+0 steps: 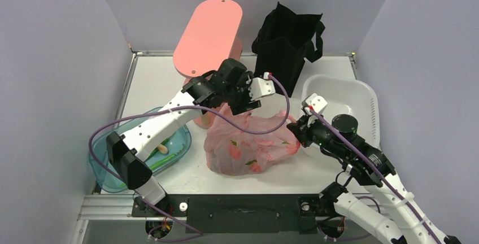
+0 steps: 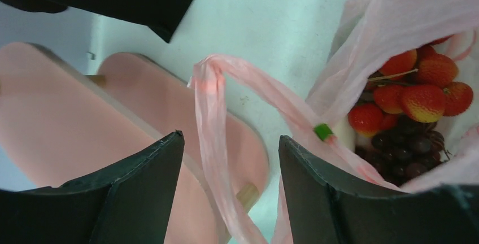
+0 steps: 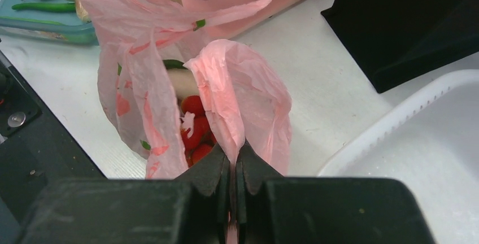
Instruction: Untie the knot of the grocery bags and take out the mixed food
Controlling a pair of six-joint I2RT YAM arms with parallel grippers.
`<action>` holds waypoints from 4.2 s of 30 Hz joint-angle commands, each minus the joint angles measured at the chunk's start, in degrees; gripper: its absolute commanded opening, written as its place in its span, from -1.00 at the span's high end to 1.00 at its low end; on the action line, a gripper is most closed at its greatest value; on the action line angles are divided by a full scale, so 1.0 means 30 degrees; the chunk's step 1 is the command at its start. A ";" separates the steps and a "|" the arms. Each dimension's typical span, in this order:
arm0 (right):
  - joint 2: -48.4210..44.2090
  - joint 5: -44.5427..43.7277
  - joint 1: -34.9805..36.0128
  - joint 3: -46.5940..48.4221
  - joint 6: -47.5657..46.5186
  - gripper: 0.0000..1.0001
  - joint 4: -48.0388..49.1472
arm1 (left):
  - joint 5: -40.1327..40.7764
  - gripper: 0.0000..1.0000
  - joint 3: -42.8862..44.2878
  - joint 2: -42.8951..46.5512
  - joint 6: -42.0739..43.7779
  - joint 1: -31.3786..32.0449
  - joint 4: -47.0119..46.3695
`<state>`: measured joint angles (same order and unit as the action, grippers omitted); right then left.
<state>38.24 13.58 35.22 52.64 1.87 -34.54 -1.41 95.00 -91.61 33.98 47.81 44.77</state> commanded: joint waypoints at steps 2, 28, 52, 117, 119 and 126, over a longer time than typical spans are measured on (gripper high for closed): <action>-0.1264 0.0283 -0.0119 -0.0834 -0.0473 1.00 -0.0164 | -0.2125 -0.23 0.2952 -0.2091 -0.0185 -0.0576 0.2974; 0.1206 -0.1511 -0.1046 0.1563 0.2203 1.00 0.2593 | -1.1830 1.00 0.2839 0.1986 -0.3391 -0.4358 -0.1829; 0.1702 0.1084 -0.2025 -0.0003 0.0688 1.00 -0.2704 | -1.1601 1.00 -1.3670 1.5628 1.5667 -0.3822 1.0326; 1.1792 -0.1210 0.3008 0.6207 -0.6453 1.00 -0.2803 | -0.3215 -0.22 -1.2032 1.1030 0.6041 0.6396 -0.5079; 1.1755 0.0494 0.2429 0.6761 -0.5724 1.00 -0.2982 | -0.2785 -0.23 -1.2894 1.0646 0.6552 0.6201 -0.5077; 1.0716 0.3753 0.1815 0.7739 -0.4501 1.00 -0.3306 | -0.0861 -0.26 -1.6240 1.0176 0.7875 0.4540 -0.5216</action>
<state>74.17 16.36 41.15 72.95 -15.11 -44.66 -8.56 49.41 -61.23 54.92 63.88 31.40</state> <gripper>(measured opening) 0.004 0.625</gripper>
